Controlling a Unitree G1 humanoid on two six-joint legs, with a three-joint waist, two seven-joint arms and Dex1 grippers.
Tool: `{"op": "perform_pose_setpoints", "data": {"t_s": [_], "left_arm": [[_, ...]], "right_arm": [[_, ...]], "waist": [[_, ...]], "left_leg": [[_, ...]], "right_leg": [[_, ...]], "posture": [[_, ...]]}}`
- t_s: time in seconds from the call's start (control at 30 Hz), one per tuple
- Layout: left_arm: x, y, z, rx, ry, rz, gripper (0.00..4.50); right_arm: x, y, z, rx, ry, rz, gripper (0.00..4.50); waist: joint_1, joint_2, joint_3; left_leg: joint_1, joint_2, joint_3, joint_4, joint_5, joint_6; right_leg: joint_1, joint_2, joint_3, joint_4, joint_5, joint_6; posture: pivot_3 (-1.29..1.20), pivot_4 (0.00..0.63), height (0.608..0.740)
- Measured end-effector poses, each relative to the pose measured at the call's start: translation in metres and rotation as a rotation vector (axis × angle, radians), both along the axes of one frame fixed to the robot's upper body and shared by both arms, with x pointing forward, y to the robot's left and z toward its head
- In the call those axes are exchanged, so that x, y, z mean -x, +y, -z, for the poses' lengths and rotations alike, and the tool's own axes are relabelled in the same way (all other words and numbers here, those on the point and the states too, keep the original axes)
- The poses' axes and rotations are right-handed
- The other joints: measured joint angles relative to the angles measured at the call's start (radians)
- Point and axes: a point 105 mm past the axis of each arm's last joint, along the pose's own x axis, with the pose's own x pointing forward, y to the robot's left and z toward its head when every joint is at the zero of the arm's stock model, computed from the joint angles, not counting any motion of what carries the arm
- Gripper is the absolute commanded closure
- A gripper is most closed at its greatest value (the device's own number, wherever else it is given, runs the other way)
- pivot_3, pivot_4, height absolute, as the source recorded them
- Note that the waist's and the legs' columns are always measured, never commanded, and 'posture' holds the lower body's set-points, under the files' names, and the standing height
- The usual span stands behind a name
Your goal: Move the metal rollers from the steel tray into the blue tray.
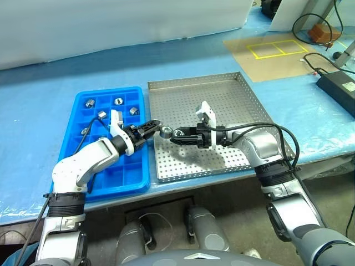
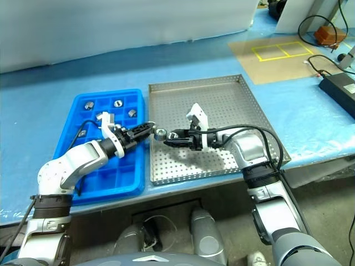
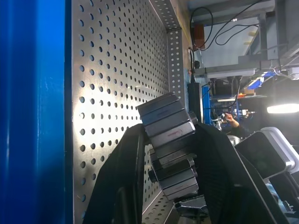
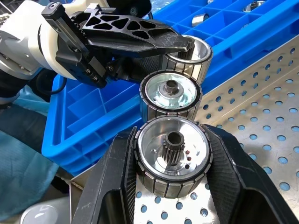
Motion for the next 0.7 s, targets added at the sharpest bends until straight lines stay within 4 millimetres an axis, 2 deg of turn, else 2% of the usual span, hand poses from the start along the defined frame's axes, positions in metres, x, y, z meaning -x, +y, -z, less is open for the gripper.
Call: {"op": "perform_pose_setpoints", "data": {"t_s": [0.2, 0.37, 0.47, 0.57, 0.6, 0.7], "left_arm": [[-0.008, 0.003, -0.020, -0.090, -0.168, 0.013, 3.26], [-0.012, 0.004, -0.022, -0.157, -0.244, 0.021, 3.26], [-0.013, 0.003, -0.029, -0.228, -0.360, 0.007, 3.26], [-0.016, 0.000, -0.045, -0.294, -0.549, -0.056, 3.26], [-0.018, 0.004, -0.051, -0.319, -0.614, -0.101, 3.26], [-0.024, 0.033, -0.070, -0.421, -0.753, -0.240, 3.26]], "right_arm": [[-0.006, 0.003, -0.012, -0.033, -0.025, 0.018, 2.86], [-0.007, 0.004, -0.015, -0.034, -0.034, 0.020, 2.86], [-0.007, 0.005, -0.018, -0.060, -0.025, 0.018, 2.86], [-0.009, 0.010, -0.029, -0.093, -0.050, 0.008, 2.86], [-0.009, 0.009, -0.031, -0.089, -0.056, 0.004, 2.86], [-0.005, 0.003, -0.009, -0.045, 0.013, 0.015, 2.86]], "waist": [[-0.001, 0.000, 0.000], [-0.001, 0.000, 0.000], [-0.002, 0.000, 0.000], [-0.003, 0.000, 0.000], [-0.004, 0.000, 0.000], [-0.007, -0.002, -0.001]], "left_leg": [[0.000, 0.000, 0.000, 0.000, 0.000, 0.000], [0.000, 0.000, 0.000, -0.001, 0.001, 0.001], [0.000, 0.000, 0.000, -0.001, 0.001, 0.001], [0.000, 0.000, 0.000, -0.001, 0.000, 0.001], [0.000, 0.000, 0.000, -0.001, 0.000, 0.001], [0.001, 0.001, 0.000, -0.002, 0.001, 0.000]], "right_leg": [[0.000, 0.000, 0.000, 0.000, 0.000, 0.000], [0.000, 0.000, 0.000, 0.000, 0.000, 0.000], [0.000, 0.000, 0.000, 0.000, 0.000, 0.000], [0.000, 0.000, 0.000, 0.000, 0.000, 0.000], [0.000, 0.000, 0.000, -0.001, 0.000, 0.000], [0.000, 0.000, -0.001, -0.001, 0.000, 0.000]], "posture": [[-0.63, 0.150, 0.740], [-0.63, 0.150, 0.740], [-0.63, 0.150, 0.740], [-0.63, 0.150, 0.740], [-0.63, 0.150, 0.740], [-0.62, 0.150, 0.740]]}}
